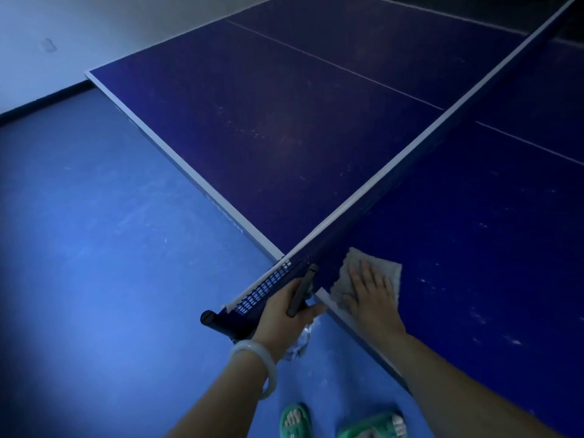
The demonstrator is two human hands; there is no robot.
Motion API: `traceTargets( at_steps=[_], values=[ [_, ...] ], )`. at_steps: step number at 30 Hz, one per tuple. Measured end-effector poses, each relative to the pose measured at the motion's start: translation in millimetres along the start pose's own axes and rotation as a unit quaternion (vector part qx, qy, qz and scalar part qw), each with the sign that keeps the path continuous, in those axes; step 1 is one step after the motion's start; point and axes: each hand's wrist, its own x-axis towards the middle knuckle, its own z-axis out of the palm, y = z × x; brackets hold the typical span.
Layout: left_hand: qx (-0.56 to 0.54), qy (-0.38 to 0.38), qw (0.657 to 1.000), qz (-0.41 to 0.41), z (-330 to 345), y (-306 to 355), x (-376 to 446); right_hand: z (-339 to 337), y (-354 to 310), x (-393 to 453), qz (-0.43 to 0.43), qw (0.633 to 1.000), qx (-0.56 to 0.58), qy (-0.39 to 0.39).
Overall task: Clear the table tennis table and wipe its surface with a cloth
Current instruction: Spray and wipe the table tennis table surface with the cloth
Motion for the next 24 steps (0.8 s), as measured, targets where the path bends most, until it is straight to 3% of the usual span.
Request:
traceTargets(
  at_steps=[3, 13, 18, 24],
  values=[
    [0.004, -0.027, 0.999, 0.018, 7.7, 16.0, 20.2, -0.7, 26.8, -13.1, 0.048, 0.999, 0.001, 0.01],
    [-0.048, -0.037, 0.996, 0.072, 46.7, 39.9, 83.9, -7.8, 42.1, -24.9, 0.015, 0.997, 0.057, -0.055],
    [-0.096, -0.015, 0.992, 0.078, 51.4, 40.4, 104.4, 1.6, 54.5, -37.6, -0.004, 0.997, 0.051, -0.055],
    [-0.099, -0.041, 0.991, 0.082, 49.8, 40.5, 116.8, 2.9, 52.8, -40.0, 0.006, 0.997, 0.046, -0.056]
  ],
)
